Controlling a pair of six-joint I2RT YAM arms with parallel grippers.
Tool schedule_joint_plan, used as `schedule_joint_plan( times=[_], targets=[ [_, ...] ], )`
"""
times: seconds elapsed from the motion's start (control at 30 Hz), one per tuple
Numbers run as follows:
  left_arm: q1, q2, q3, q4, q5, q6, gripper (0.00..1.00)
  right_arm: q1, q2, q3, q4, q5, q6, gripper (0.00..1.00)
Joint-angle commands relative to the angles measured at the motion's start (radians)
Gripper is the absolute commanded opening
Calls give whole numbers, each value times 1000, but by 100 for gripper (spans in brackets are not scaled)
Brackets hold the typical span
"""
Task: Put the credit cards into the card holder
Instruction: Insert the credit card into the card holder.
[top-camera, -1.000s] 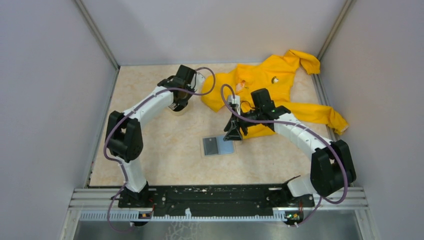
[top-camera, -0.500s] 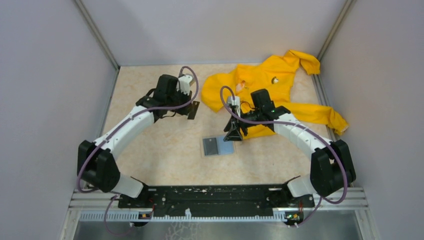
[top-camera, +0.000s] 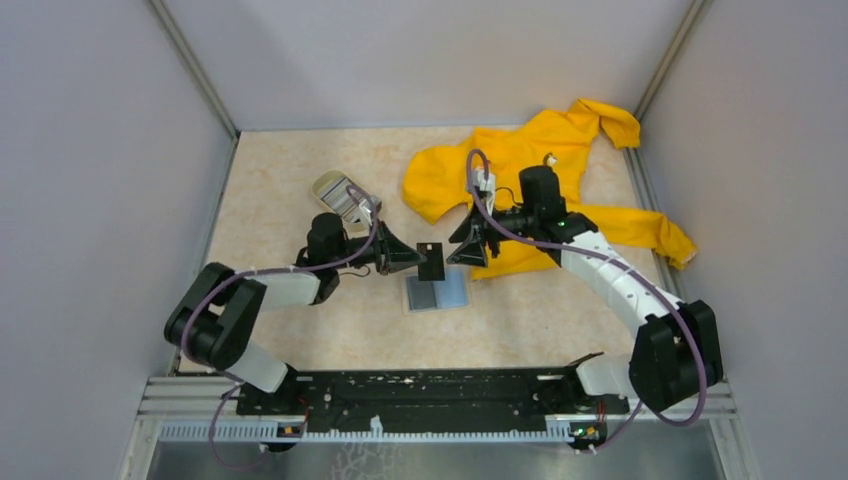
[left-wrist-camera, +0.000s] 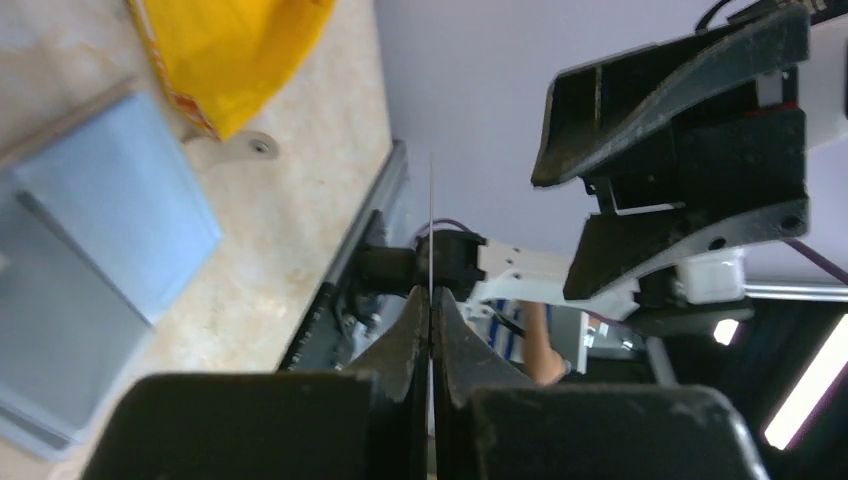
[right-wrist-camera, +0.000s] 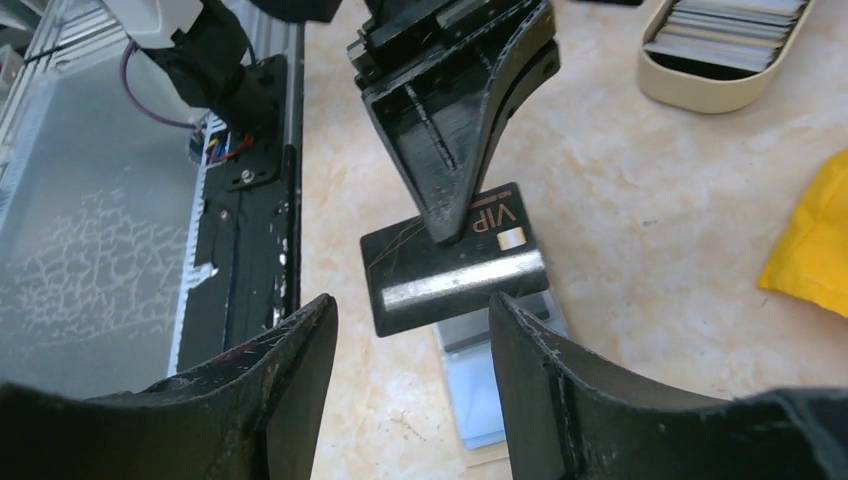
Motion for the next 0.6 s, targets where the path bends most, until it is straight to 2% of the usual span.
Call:
schedule_joint_plan(
  times=[0.0,0.13,0.27,0.43,0.57],
  targets=[
    [4,93,-50,537,90,-413,0,-49,-32,-25,172,-33,194,59],
    [2,135,-67,627,79,-437,0,-94,-28,-71,332,-56,398,74],
    [-2,155,-87,693,85,-311,0,-105,-5,-115,442,-54,531,88],
    [-29,101,-131,614,14,-14,0,-101,79,-161,644,-133,747,85],
    [-54,47,-146,586,-13,107,0,-65,106,-156,623,-139,708,81]
  ],
)
